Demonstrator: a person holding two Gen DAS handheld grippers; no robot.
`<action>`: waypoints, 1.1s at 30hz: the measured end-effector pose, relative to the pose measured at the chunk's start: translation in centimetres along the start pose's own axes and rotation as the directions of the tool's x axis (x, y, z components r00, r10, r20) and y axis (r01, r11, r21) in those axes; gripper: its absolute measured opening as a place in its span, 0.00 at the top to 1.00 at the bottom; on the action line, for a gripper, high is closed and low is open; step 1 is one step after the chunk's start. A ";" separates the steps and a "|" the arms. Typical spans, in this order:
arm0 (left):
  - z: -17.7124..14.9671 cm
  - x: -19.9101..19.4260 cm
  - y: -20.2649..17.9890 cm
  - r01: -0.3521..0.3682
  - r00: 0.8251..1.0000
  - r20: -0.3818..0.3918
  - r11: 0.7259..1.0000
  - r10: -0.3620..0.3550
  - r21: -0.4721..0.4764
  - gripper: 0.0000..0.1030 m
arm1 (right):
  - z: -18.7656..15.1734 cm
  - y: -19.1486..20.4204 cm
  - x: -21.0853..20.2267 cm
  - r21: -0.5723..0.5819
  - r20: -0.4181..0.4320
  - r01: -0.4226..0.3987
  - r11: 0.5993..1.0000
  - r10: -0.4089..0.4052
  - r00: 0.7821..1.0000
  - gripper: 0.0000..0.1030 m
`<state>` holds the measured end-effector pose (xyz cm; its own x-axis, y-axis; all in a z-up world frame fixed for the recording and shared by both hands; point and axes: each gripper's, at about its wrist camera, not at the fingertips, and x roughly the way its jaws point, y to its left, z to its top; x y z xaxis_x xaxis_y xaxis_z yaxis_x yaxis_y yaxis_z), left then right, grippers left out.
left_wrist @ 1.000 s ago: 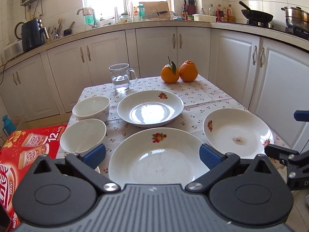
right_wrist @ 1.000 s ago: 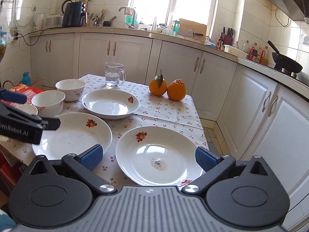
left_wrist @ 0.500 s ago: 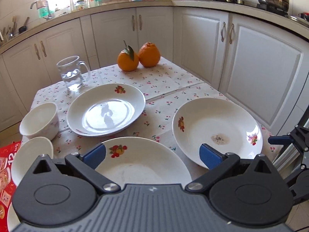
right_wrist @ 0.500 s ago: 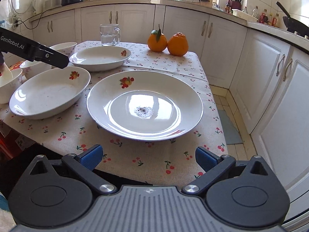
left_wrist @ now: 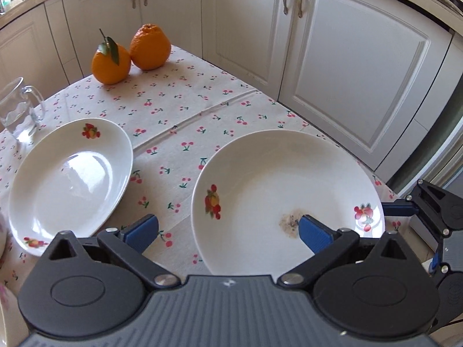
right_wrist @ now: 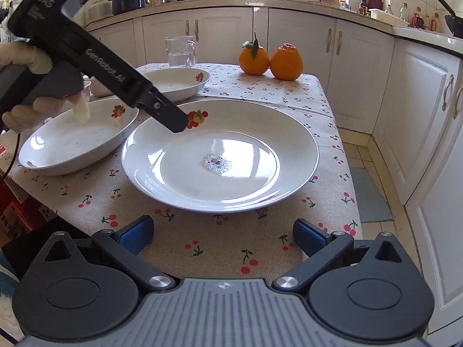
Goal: Organize plates and bowls
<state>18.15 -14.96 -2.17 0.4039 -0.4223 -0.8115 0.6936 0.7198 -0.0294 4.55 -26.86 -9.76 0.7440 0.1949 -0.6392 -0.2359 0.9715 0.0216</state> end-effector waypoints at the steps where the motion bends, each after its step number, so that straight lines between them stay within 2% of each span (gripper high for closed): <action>1: 0.4 0.5 0.0 0.010 1.000 -0.010 1.000 -0.010 0.011 0.01 | 0.0 -0.1 0.0 -0.003 0.007 -0.003 1.000 0.003 1.000 0.00; 5: 1.4 2.4 -0.1 0.035 0.998 -0.056 0.999 -0.033 0.040 0.01 | -0.3 0.0 0.1 -0.007 0.044 -0.003 1.000 0.003 0.999 0.00; 12: 2.5 4.1 -0.1 0.057 0.995 -0.086 0.995 -0.049 0.087 0.03 | -0.2 0.2 0.3 -0.009 0.065 0.003 1.000 -0.003 0.998 0.00; 14: 2.8 4.4 0.0 0.072 0.994 -0.093 0.993 -0.064 0.089 0.07 | -0.1 0.2 0.3 -0.016 0.065 0.002 1.000 -0.001 0.998 0.00; 18: 3.1 4.7 0.1 0.087 0.992 -0.103 0.991 -0.077 0.099 0.12 | 0.2 0.3 0.4 -0.044 0.068 -0.003 0.999 0.006 0.998 0.07; 20: 3.3 4.9 0.2 0.109 0.989 -0.111 0.989 -0.098 0.098 0.22 | 0.3 0.4 0.2 -0.051 0.069 -0.001 0.999 0.004 0.998 0.09; 23: 3.4 5.3 0.4 0.118 0.987 -0.124 0.988 -0.106 0.098 0.28 | 0.2 0.4 0.1 -0.051 0.067 0.000 0.999 0.003 0.998 0.09; 33: 3.9 5.6 0.5 0.134 0.982 -0.145 0.985 -0.118 0.111 0.30 | 0.8 0.2 0.2 -0.046 0.049 -0.009 0.999 0.011 0.999 0.09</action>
<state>23.10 -19.06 -4.47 0.2286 -0.4197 -0.8784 0.8032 0.5912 -0.0734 5.12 -26.57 -9.29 0.7710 0.2121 -0.6005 -0.2710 0.9625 -0.0081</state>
